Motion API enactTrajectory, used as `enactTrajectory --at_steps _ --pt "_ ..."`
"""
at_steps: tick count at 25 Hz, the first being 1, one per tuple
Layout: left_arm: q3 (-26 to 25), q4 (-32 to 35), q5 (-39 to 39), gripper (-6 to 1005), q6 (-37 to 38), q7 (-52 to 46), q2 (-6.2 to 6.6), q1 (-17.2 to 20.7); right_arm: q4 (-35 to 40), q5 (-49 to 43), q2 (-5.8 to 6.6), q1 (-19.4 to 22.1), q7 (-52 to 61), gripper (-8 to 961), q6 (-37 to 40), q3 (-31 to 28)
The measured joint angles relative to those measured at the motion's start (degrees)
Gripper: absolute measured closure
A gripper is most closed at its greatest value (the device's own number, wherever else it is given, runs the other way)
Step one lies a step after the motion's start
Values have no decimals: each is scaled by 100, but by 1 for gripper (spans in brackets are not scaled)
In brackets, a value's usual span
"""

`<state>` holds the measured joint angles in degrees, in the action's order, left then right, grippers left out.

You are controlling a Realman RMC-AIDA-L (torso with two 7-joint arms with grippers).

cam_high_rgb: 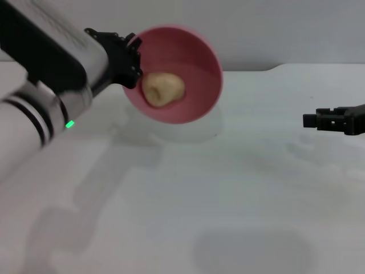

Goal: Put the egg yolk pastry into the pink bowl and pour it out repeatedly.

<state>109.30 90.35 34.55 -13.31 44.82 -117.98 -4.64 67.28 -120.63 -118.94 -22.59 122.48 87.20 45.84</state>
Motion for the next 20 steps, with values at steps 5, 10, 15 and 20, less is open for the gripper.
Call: enactTrajectory --at_steps 5,10,15,20 --pt "946 -1192 -435 944 2373 756 -35 2 -10 3 -3 30 -1 441 49 -11" --pt "1825 -2809 -524 942 5257 1604 -69 -365 -19 6 -8 55 4 441 77 -15" --pt "2317 -3898 -502 941 6831 2105 -104 -780 -26 6 -7 60 16 440 113 -14" --pt "2357 -3996 -62 939 6735 2132 -105 -967 -79 5 -6 62 16 439 113 -12"
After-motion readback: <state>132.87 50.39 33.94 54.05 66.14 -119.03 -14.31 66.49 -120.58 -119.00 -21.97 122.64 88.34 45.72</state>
